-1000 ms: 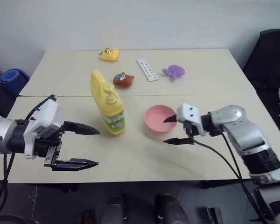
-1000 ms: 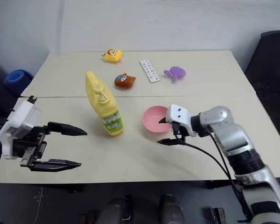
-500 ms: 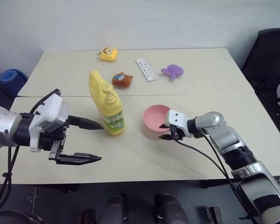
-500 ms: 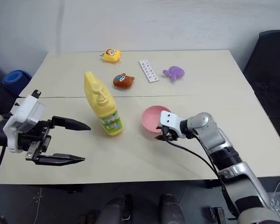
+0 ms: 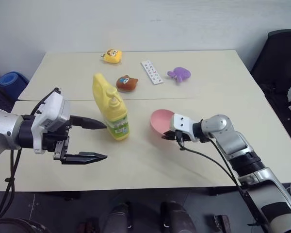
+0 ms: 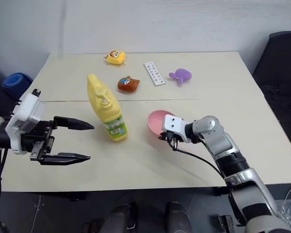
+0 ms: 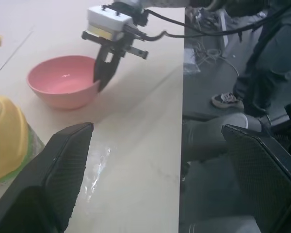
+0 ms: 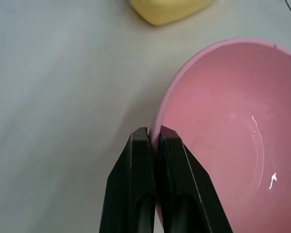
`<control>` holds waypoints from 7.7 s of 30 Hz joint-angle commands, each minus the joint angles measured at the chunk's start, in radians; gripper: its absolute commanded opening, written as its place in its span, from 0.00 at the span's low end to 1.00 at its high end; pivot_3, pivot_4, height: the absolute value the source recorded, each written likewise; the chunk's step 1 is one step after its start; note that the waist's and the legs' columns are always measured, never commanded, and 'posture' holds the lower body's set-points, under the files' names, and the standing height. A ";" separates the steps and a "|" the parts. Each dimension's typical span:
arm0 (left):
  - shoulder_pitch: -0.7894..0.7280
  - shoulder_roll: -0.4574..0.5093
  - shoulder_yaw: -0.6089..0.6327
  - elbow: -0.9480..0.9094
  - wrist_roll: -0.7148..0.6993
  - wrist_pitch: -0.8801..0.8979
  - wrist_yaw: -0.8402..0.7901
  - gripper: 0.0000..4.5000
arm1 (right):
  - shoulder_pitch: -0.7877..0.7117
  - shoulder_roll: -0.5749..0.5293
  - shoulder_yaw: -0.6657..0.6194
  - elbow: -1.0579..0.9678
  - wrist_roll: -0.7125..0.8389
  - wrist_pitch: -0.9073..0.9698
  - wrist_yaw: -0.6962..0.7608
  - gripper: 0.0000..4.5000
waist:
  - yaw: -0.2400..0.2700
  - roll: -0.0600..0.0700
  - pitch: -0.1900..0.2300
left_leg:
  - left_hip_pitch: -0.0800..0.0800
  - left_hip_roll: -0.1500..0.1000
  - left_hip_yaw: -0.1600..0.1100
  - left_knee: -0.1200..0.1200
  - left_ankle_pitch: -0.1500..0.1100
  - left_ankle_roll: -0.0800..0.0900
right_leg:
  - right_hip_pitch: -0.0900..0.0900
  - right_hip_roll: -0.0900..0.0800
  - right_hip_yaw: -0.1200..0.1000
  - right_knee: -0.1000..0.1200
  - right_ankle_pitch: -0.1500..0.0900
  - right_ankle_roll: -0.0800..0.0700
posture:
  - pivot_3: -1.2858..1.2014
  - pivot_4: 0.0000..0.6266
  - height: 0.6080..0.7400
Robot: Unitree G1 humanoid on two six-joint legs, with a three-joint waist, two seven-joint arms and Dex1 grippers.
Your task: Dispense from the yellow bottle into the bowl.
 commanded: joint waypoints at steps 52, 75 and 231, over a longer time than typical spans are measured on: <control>-0.659 -0.259 -0.276 0.574 0.363 -0.248 -0.122 0.01 | -0.757 -0.019 0.241 -0.090 0.073 0.320 0.438 0.00 | 0.000 -0.012 0.002 | -0.007 0.009 0.022 0.016 -0.006 -0.003 | -0.019 0.007 0.019 0.017 0.000 0.000 | 0.52 0.24 1.00; -0.728 -0.318 -0.288 0.698 0.426 -0.329 -0.176 0.01 | -0.698 -0.049 0.279 -0.298 0.061 0.482 0.404 0.00 | -0.002 -0.013 0.002 | -0.008 0.012 0.023 0.018 -0.008 -0.003 | -0.020 0.011 0.020 0.018 0.000 0.000 | 0.52 0.24 1.00; 0.465 -0.021 0.730 0.046 0.227 0.176 -0.277 1.00 | -0.286 -0.164 -0.103 0.171 0.157 0.025 0.300 0.99 | -0.028 -0.015 -0.005 | -0.013 0.024 0.031 0.030 -0.024 -0.005 | -0.031 0.012 0.030 0.025 -0.006 -0.011 | 0.52 0.24 1.00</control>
